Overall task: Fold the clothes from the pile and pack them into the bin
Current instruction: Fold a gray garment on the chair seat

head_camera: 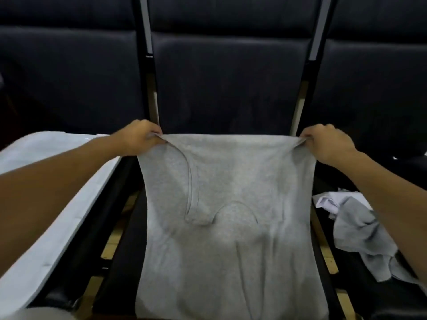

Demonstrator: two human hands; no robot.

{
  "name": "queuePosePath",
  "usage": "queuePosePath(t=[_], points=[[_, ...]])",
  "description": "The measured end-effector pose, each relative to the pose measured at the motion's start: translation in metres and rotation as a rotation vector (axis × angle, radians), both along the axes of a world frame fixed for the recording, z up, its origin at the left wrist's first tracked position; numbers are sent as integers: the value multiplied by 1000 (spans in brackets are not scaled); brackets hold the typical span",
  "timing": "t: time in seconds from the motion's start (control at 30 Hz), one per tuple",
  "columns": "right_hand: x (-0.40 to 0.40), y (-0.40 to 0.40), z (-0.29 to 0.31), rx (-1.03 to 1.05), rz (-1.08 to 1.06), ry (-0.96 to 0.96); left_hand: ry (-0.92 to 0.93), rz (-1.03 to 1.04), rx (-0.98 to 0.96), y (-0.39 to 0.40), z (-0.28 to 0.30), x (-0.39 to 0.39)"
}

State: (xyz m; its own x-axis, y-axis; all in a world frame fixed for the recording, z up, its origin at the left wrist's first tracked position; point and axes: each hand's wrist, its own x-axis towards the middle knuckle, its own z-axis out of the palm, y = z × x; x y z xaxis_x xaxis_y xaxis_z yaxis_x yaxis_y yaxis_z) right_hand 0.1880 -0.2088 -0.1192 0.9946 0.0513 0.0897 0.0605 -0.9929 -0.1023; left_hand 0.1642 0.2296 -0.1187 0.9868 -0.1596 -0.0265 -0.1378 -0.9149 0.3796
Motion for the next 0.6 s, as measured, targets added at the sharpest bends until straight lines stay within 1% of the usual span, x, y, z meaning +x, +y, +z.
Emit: queuePosePath(t=[0.07, 0.13, 0.27, 0.33, 0.43, 0.5, 0.53, 0.57, 0.6], points=[[17, 5, -10, -87, -22, -60, -10, -6, 37, 2, -10, 23], [30, 9, -11, -128, -32, -74, -57, -27, 32, 3, -12, 38], [39, 16, 4, -70, -66, -117, -274, 9, -9, 0, -7, 55], [31, 16, 10, -68, -33, -138, -323, -18, -53, -4, -4, 46], [3, 5, 8, -83, 92, -249, -304, -124, -100, -10, -9, 8], [-33, 1, -1, -108, 185, -307, -296, -257, -93, -7, -26, -28], [-52, -3, -7, -136, 230, -332, -253, -323, -83, -3, -34, -49], [-72, -7, -17, -211, 261, -281, -184, -372, -45, 2, -44, -66], [-91, -8, -28, -319, 273, -134, -87, -403, 40, 5, -53, -82]])
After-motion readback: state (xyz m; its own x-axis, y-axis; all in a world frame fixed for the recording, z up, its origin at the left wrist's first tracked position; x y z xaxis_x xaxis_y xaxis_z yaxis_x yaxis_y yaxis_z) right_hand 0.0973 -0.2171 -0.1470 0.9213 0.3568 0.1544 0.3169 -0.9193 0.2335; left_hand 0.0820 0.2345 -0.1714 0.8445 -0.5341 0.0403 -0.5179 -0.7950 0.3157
